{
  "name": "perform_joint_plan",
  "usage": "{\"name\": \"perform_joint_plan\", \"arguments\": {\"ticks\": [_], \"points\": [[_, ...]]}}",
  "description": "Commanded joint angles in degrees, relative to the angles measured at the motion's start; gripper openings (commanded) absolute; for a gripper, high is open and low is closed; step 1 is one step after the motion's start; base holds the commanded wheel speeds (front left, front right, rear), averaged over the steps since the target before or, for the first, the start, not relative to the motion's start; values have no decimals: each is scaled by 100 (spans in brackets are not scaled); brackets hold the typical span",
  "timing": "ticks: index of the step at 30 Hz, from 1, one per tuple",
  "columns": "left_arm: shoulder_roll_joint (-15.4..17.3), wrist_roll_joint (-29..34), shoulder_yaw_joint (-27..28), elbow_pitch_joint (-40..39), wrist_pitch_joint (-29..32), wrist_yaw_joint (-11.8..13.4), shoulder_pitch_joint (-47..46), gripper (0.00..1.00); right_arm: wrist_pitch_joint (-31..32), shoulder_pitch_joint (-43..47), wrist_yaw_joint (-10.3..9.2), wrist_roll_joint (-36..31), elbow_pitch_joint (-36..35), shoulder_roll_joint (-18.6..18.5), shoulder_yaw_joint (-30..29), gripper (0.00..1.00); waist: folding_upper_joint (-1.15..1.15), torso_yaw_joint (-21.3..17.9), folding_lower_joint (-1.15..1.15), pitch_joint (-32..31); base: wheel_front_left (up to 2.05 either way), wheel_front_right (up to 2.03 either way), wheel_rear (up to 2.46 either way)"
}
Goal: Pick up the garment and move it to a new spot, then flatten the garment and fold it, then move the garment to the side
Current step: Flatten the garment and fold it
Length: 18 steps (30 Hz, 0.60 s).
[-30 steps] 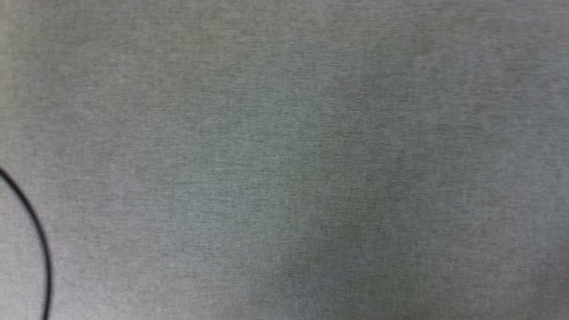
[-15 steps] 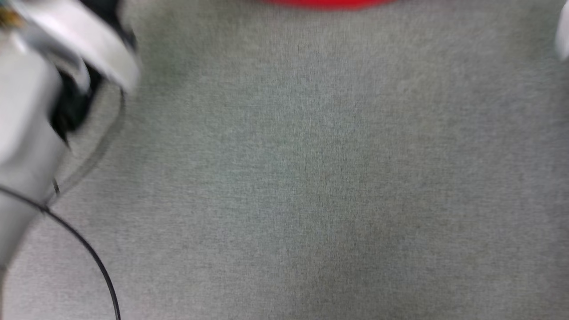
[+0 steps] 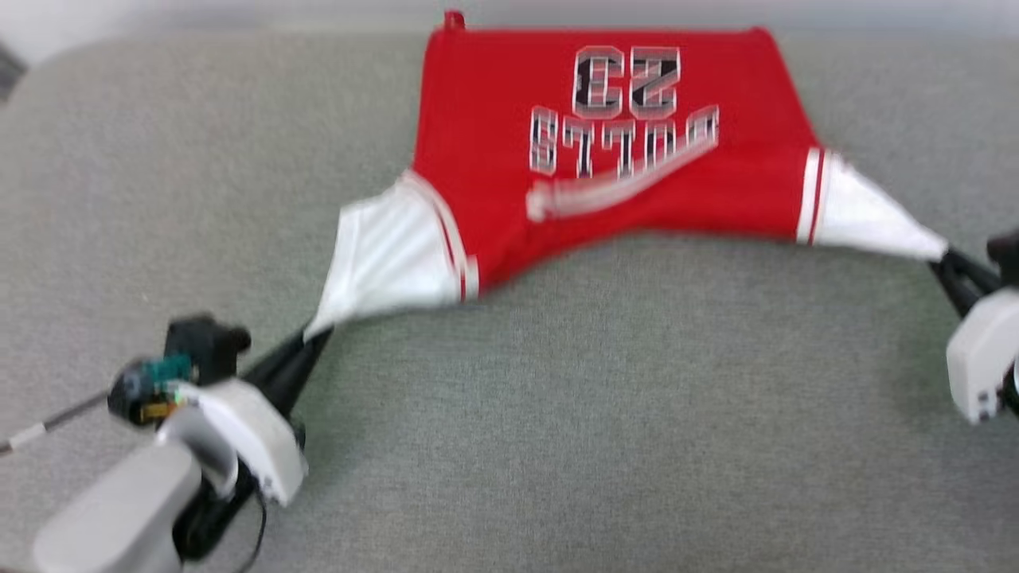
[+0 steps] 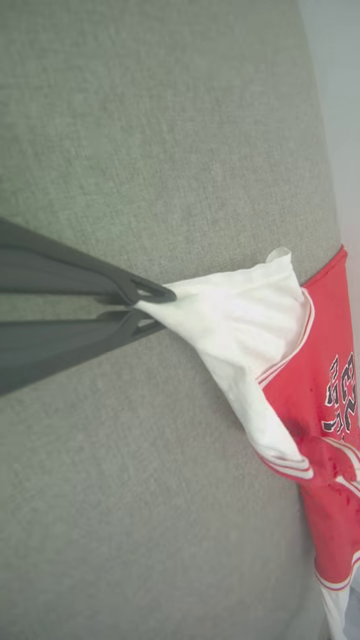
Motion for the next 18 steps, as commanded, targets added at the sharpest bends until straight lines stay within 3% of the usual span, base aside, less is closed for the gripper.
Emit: {"name": "perform_joint_plan", "arguments": {"ticks": [1, 18], "points": [[98, -74, -52, -62, -11, 69, 312, 0, 17, 320, -8, -26, -57, -117, -1, 0, 0, -28, 1, -398, 0, 0, 0], [638, -597, -217, -1259, 41, 853, 2223, 0, 277, 2739, -9, 383, -802, -432, -726, 0, 0, -194, 1, -1228, 0, 0, 0]]}}
